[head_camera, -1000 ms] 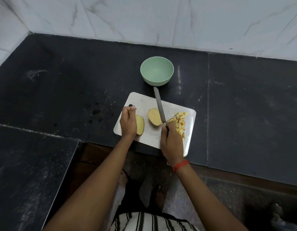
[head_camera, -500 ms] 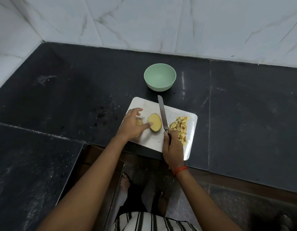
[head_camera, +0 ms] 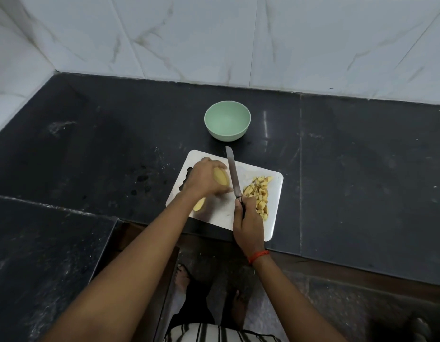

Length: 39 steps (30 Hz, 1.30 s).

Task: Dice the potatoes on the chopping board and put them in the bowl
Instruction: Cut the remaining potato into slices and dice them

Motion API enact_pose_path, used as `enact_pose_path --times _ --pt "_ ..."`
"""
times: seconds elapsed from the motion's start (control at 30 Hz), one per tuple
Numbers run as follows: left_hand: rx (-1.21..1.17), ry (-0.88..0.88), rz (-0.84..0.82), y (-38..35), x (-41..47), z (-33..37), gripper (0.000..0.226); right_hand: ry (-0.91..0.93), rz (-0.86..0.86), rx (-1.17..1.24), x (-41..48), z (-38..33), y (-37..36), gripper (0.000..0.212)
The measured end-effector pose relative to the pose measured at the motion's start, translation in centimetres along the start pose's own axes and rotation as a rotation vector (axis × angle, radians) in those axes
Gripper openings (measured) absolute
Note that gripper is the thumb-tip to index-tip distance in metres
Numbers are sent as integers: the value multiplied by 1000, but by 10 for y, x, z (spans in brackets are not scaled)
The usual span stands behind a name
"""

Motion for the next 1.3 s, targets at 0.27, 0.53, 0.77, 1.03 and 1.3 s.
enact_pose_path --times 0.27,0.53,0.77,1.03,1.3 --pt "-259 23 200 16 27 -36 80 16 3 -12 1 6 -3 14" --pt "-301 -23 298 31 2 -56 63 22 2 -11 1 7 -3 14" --pt "-135 -16 -173 25 -44 -66 69 36 7 -16 1 8 -4 7" --pt "-102 -14 -127 2 -36 -49 51 32 5 -17 1 5 -5 12" --pt "-97 -170 -108 -27 -45 -35 62 48 12 3 0 7 -4 5"
Point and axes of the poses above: each hand's wrist, its own x-axis towards the middle knuckle, its own y-axis out of the back of the hand, z = x × y, the point moved 3 cm from there along x, towards the middle knuckle, and after that the axes turned 7 degrees about -z, right-handed, at the moved point
